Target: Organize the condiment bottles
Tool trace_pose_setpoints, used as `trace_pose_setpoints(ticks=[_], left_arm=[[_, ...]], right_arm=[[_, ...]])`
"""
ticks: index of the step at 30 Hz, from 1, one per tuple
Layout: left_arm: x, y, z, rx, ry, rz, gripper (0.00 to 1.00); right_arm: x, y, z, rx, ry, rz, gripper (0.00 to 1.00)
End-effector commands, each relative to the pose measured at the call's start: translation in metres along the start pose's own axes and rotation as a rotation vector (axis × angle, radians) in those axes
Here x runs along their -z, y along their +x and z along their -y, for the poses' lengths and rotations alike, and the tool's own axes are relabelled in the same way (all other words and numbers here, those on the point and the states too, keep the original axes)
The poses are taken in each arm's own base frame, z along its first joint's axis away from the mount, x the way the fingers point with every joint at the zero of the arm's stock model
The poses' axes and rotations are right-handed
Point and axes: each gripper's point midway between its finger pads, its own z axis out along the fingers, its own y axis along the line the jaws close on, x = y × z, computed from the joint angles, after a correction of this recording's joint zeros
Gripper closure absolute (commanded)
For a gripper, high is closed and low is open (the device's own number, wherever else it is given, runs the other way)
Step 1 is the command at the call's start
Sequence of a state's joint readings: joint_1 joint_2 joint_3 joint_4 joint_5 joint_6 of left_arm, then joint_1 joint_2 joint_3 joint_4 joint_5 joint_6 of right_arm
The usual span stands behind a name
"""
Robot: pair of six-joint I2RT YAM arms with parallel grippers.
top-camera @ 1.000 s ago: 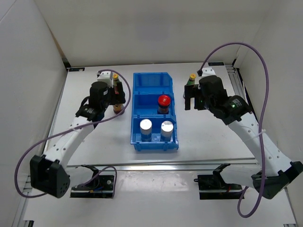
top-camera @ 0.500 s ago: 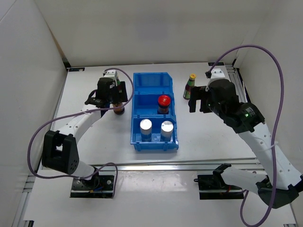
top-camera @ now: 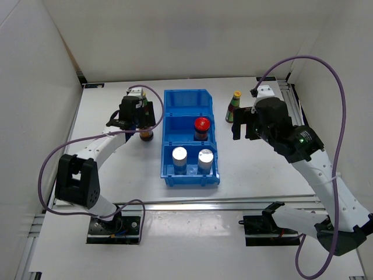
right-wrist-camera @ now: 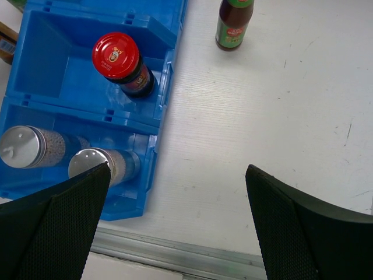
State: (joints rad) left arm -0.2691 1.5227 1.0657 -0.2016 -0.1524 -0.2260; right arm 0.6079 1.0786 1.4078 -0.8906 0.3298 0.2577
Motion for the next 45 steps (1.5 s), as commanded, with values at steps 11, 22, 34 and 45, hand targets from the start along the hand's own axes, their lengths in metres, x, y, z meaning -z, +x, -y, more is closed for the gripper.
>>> trace_pose_setpoints(ticks=[11,22,34,45], left_arm=[[-0.021,0.019,-0.006,0.038,-0.036,-0.061,0.01],[-0.023,0.021,-0.011,0.026,-0.066,-0.063,0.08],[-0.006,-0.008,-0.008,0.03,-0.049,0.019,0.47],[0.095,-0.124,0.023,0.033,0.045,0.31,0.56]], right_arm=[[0.005,-0.003,-0.001,-0.003,-0.017,0.001,0.0],[0.002,0.0,-0.001,0.011,-0.012,-0.018,0.0],[-0.006,0.012,-0.01,0.02,-0.053,-0.067,0.0],[-0.005,0.015,-0.013,0.003,-0.068,-0.081,0.0]])
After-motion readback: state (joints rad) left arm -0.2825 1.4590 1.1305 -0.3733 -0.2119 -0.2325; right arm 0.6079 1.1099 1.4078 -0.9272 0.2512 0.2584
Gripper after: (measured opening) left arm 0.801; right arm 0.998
